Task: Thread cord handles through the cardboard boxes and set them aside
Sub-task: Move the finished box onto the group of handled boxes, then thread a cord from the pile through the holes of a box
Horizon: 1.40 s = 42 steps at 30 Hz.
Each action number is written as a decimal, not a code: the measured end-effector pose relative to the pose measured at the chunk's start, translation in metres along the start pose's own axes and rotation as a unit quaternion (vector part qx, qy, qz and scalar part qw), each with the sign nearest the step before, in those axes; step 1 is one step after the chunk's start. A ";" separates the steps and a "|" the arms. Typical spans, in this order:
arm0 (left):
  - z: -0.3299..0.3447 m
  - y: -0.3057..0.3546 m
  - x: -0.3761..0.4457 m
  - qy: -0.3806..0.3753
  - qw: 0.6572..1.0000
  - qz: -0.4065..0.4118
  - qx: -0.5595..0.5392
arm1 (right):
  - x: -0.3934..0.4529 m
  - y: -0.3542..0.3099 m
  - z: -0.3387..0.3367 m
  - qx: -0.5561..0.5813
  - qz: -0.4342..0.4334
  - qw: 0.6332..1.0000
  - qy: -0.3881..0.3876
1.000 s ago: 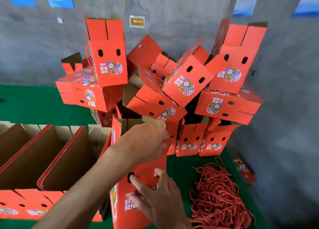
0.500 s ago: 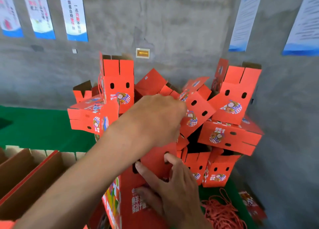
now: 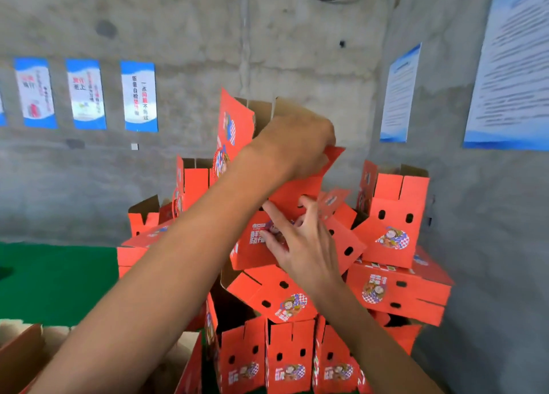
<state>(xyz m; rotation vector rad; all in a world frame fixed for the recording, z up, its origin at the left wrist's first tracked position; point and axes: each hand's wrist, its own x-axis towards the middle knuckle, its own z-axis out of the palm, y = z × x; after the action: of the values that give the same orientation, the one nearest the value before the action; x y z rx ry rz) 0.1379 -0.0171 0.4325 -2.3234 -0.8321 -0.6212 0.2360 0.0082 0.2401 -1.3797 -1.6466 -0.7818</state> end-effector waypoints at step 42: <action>0.326 0.041 -0.287 -0.561 0.702 -0.324 -0.294 | -0.406 0.130 0.091 0.019 0.405 0.676 -0.616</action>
<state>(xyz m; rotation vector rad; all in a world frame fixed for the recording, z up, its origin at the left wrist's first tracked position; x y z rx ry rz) 0.0390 0.0541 0.0136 -2.8700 -2.3573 0.5456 0.3658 -0.0741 -0.1678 -2.5546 -1.5005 0.9611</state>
